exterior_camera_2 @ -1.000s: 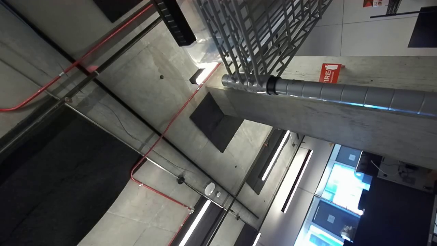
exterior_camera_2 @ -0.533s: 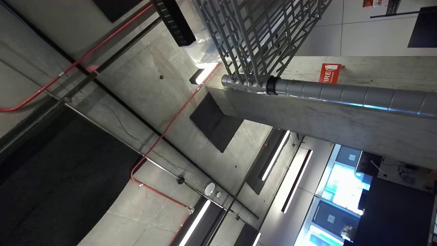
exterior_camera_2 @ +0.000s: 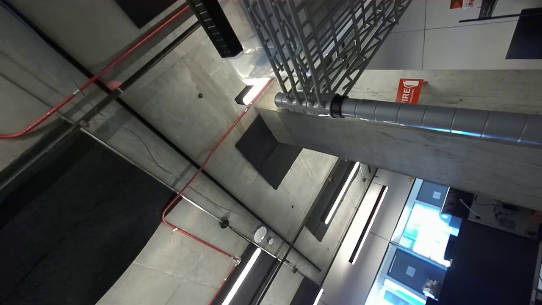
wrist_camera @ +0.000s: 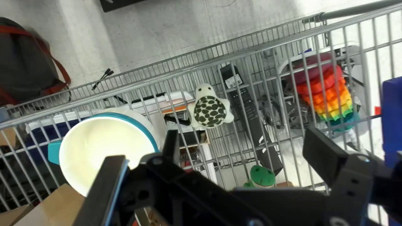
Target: Pick the object and move it slightly up on the shelf
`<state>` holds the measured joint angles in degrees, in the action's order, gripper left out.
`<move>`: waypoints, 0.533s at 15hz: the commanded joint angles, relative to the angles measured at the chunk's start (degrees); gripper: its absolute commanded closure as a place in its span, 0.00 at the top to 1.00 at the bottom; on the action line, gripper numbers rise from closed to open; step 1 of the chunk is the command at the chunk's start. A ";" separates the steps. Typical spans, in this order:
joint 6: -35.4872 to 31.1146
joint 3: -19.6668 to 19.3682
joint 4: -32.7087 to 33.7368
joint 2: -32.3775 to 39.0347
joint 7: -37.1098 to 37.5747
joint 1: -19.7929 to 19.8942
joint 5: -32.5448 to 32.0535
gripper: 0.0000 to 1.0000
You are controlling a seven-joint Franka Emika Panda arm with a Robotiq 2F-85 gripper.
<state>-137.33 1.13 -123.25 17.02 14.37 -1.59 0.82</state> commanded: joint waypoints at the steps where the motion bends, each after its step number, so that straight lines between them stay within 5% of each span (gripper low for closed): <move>1: -3.66 -2.28 6.66 9.76 2.07 -1.59 -2.82 1.00; 8: -5.79 -5.61 13.55 21.07 1.94 -3.53 -5.61 1.00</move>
<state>-142.71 -3.27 -113.82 33.98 15.76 -3.89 -4.07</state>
